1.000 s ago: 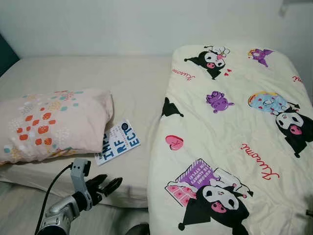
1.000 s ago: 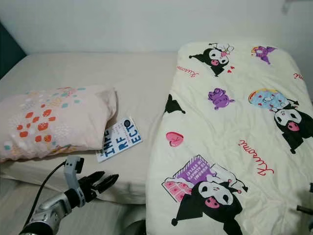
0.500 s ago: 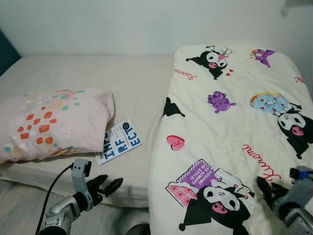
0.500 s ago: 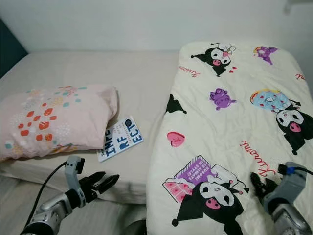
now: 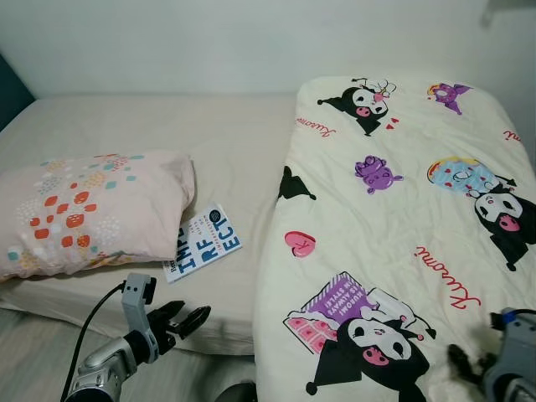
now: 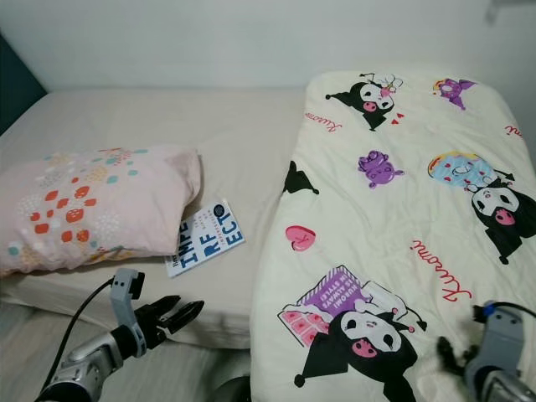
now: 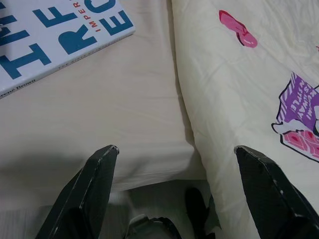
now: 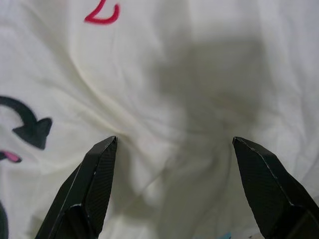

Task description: Clean up the room

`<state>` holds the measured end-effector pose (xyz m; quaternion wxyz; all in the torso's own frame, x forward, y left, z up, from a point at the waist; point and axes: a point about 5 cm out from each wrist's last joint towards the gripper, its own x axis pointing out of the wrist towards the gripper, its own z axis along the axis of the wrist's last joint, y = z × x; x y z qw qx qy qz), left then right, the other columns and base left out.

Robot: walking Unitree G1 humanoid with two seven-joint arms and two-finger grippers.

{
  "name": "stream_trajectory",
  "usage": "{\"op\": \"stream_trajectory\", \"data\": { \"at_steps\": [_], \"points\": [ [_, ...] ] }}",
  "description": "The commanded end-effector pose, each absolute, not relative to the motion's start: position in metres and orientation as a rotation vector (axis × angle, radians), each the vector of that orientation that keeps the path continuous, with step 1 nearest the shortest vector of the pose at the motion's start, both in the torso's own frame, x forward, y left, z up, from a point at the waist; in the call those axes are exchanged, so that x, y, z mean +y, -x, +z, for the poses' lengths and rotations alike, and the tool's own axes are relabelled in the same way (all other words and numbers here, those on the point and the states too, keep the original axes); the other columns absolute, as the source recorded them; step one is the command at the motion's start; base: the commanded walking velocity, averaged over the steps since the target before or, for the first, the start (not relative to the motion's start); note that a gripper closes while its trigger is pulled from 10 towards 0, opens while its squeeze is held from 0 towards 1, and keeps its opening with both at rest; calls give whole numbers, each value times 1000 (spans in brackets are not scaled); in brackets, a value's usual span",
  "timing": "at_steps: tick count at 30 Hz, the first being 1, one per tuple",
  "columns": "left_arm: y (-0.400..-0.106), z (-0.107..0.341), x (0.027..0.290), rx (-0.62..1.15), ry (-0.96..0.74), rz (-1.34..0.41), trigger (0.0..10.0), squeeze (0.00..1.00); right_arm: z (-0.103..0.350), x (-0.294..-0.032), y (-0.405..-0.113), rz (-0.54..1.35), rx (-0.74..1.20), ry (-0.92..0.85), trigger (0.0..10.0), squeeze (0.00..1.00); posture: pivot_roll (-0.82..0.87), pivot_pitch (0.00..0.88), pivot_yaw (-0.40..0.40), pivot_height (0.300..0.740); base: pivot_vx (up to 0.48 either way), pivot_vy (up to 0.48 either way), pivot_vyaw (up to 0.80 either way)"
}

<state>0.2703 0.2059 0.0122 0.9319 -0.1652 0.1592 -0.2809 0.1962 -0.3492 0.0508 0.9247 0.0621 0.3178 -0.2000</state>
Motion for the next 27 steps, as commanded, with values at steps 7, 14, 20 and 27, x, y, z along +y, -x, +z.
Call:
{"op": "stream_trajectory", "data": {
  "at_steps": [7,14,20,27],
  "points": [
    [-261,5,213,362,337,-565,10000,0,33,-345,-197,-399,669,-140,10000,0,-112,233,165,626,0,0,0],
    [-261,10,224,350,316,-552,10000,0,4,-348,-179,-502,863,-135,10000,0,-88,239,165,626,0,0,0],
    [-260,10,227,348,306,-543,10000,0,9,-348,-193,-523,721,-133,0,0,-84,236,169,626,0,0,0],
    [-263,12,227,339,301,-543,10000,0,19,-351,-204,-513,631,-99,0,0,-85,231,169,626,0,0,0]
  ]
}}
